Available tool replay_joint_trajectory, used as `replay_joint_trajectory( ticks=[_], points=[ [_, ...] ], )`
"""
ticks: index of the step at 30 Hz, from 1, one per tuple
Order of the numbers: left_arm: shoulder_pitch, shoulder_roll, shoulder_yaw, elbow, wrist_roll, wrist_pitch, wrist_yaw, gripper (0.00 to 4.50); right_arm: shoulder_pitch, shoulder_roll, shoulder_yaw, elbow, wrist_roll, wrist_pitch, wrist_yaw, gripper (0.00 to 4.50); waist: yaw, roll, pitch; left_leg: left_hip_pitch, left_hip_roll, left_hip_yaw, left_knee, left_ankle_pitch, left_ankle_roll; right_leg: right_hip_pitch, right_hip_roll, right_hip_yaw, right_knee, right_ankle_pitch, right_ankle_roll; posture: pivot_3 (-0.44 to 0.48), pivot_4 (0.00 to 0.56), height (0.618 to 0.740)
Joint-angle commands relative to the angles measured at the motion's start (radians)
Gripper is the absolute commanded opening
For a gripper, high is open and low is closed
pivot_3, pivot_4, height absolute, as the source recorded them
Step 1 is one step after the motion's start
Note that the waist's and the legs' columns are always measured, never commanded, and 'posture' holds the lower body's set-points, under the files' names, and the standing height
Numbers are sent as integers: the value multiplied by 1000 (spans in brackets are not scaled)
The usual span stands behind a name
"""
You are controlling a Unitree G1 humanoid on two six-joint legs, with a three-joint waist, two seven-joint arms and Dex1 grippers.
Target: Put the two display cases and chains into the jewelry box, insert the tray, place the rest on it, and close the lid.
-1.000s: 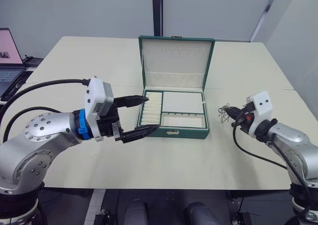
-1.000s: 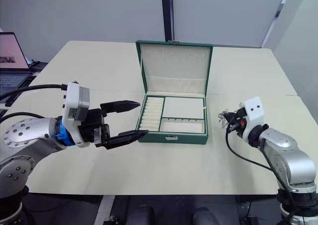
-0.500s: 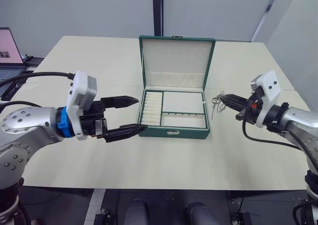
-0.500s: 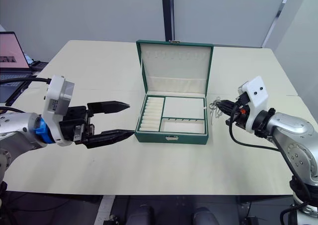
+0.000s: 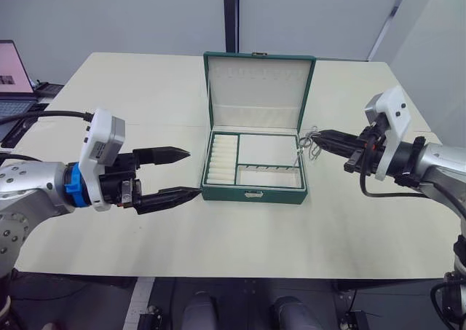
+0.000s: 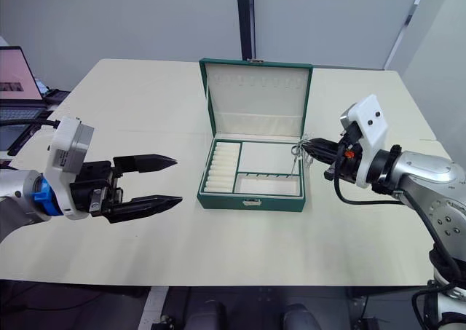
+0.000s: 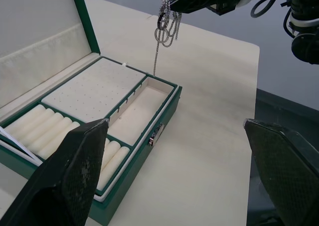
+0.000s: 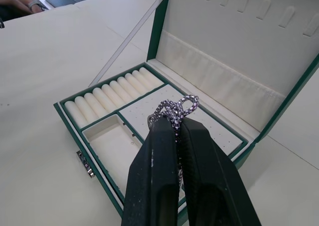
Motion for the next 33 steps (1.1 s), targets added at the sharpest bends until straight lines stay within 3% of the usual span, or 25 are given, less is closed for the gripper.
replay_joint_trajectory(
  ticks=[1,14,33],
  points=[
    [3,11,46,0,13,-30,-20,4500,-34,-14,-6,-30,25,-2,-11,9,0,0,0,0,0,0,0,0,0,0,0,0,0,0,0,0,150,740],
    [79,20,111,-4,38,-49,-59,4500,-52,50,109,19,0,-61,-19,9,0,0,0,-1,0,0,0,0,0,-1,0,0,0,0,0,0,150,740],
    [149,-3,154,-76,19,-53,-18,4500,15,150,372,208,-246,-283,85,9,-1,0,0,-1,0,0,0,0,0,-2,0,0,0,0,0,0,150,740]
  ],
)
